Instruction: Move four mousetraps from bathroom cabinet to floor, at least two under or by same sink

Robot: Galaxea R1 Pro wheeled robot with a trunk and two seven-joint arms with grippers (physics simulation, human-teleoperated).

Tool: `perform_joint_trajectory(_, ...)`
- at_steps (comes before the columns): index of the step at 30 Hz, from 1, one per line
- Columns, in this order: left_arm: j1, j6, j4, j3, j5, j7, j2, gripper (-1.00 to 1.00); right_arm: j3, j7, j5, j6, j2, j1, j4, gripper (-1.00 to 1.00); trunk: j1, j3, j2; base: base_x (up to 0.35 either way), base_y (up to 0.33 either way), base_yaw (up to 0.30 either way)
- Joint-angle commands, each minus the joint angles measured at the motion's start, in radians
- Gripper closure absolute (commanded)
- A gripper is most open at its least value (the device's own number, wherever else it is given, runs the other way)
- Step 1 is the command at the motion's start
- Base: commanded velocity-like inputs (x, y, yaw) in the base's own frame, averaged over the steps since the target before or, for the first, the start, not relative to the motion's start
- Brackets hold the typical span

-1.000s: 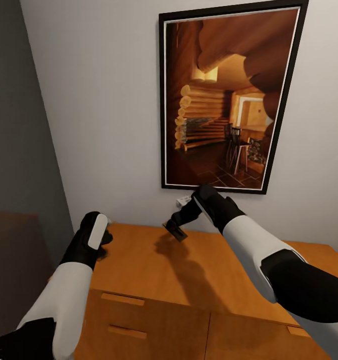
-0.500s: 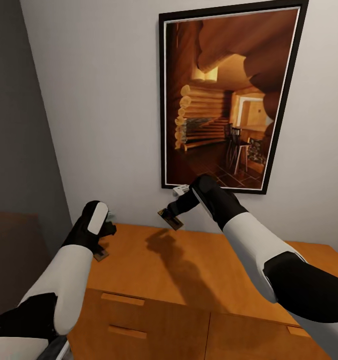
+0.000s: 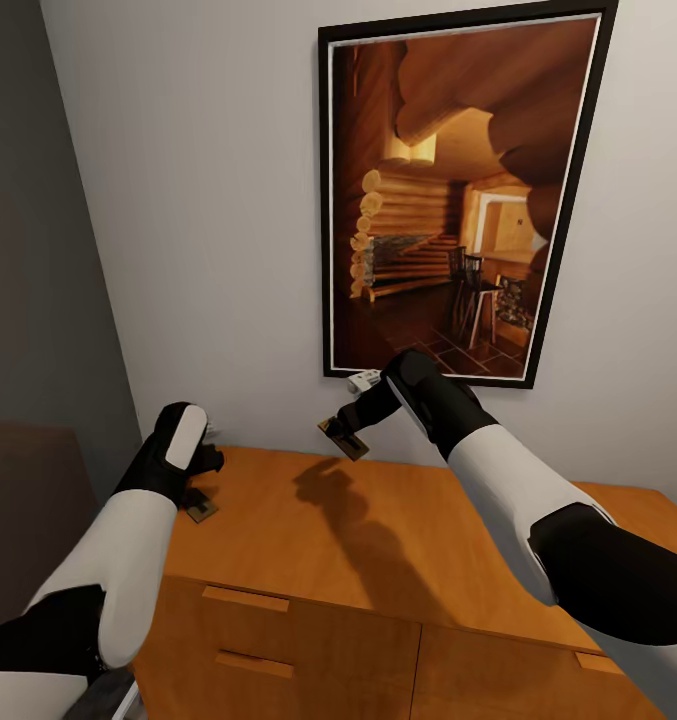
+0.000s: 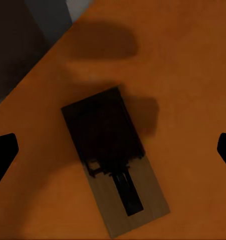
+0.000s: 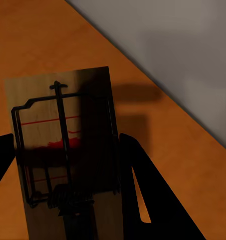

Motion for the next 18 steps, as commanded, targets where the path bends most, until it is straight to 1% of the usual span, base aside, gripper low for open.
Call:
perform_joint_trajectory(1,-0.001,0.001,0.001,0.003,0.018,0.01,0.011,-1.0,0.001,0.006,0.008,0.003,0.0,-0.001,-0.001,1.0,0.0,-0.001,-0.001,0.0,0.0,0.0)
perform_joint_trajectory(2,-0.001,0.001,0.002,0.003,0.021,0.01,0.017,-1.0,0.001,0.006,0.008,0.003,0.0,-0.001,-0.001,1.0,0.0,-0.001,-0.001,0.0,0.0,0.0)
perform_joint_trajectory(3,-0.001,0.001,0.007,0.003,0.031,0.01,0.028,-1.0,0.002,0.006,0.008,0.003,0.0,-0.001,-0.001,1.0,0.0,-0.001,-0.001,0.0,0.0,0.0)
perform_joint_trajectory(6,-0.001,0.001,0.024,0.003,0.073,0.009,0.059,-1.0,0.002,0.006,0.008,0.003,0.0,-0.001,0.0,1.0,0.0,-0.001,-0.001,0.0,0.0,0.0)
perform_joint_trajectory(7,-0.001,0.0,0.026,0.003,0.082,0.009,0.063,-1.0,0.002,0.006,0.008,0.003,0.0,-0.001,0.0,1.0,0.0,-0.001,-0.001,0.0,0.0,0.0)
perform_joint_trajectory(9,-0.002,-0.001,0.03,0.003,0.115,0.009,0.074,-1.0,0.002,0.006,0.008,0.003,-0.001,-0.001,0.0,1.0,0.0,-0.001,-0.001,0.0,0.0,0.0)
perform_joint_trajectory(11,-0.004,-0.001,0.032,0.003,0.13,0.009,0.077,-1.0,0.002,0.006,0.008,0.003,-0.001,-0.001,0.001,1.0,0.0,-0.001,-0.001,0.0,0.0,0.0)
perform_joint_trajectory(13,-0.005,-0.001,0.036,0.003,0.139,0.009,0.078,-1.0,0.002,0.006,0.008,0.003,-0.001,-0.001,0.001,1.0,0.0,-0.001,-0.001,0.0,0.0,0.0)
perform_joint_trajectory(18,-0.005,-0.004,0.069,0.003,0.147,0.008,0.073,-1.0,0.002,0.006,0.008,0.003,-0.001,-0.001,0.001,1.0,0.0,-0.001,-0.001,0.0,0.0,0.0)
